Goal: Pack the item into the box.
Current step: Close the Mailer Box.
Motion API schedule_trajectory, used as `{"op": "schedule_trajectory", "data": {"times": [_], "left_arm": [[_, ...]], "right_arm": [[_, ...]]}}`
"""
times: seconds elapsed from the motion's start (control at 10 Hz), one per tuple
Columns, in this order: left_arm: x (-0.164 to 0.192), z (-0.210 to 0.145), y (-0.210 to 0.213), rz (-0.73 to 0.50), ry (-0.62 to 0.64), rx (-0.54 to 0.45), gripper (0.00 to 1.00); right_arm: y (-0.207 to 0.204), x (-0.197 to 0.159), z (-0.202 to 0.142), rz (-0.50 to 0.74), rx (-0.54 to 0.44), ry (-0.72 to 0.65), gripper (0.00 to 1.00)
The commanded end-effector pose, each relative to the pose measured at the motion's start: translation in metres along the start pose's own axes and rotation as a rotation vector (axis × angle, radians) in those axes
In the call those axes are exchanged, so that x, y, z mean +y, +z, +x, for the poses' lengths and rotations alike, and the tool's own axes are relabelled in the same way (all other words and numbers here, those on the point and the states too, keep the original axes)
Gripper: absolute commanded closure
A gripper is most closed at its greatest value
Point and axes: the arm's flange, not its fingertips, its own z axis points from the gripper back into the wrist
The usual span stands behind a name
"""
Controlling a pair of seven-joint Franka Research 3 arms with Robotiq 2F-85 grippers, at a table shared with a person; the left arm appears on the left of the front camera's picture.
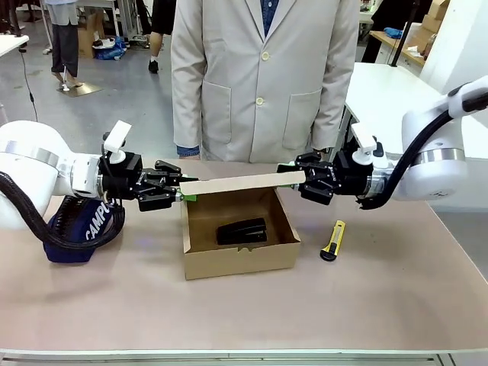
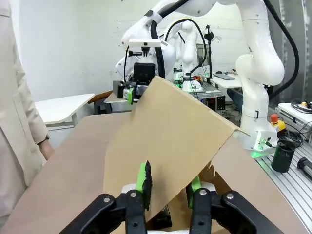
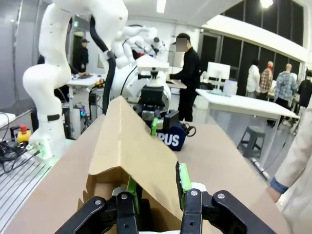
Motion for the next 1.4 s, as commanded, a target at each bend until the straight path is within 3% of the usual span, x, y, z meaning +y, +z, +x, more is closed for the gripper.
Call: {"op": "schedule_trajectory", "data": {"times": [0.0, 0.5, 0.6, 0.8, 1.3], "left_arm": [[-0.004, 0.002, -0.002, 0.014, -0.035, -0.024, 0.6], [-0.006, 0.005, -0.001, 0.006, -0.047, -0.026, 0.6], [-0.007, 0.006, -0.002, 0.008, -0.045, -0.034, 0.02], [-0.008, 0.007, -0.002, 0.0, -0.053, -0.016, 0.0], [-0.032, 0.012, 0.027, -0.038, -0.102, 0.066, 0.0]], "right_arm": [[-0.004, 0.026, -0.062, 0.001, 0.017, 0.06, 0.59], [-0.008, 0.024, -0.067, 0.039, 0.055, 0.06, 0.59], [-0.007, 0.025, -0.066, 0.059, 0.057, 0.055, 0.17], [-0.002, 0.025, -0.065, 0.058, 0.061, 0.051, 0.0], [0.028, 0.023, -0.057, 0.005, 0.108, 0.048, 0.0]]}}
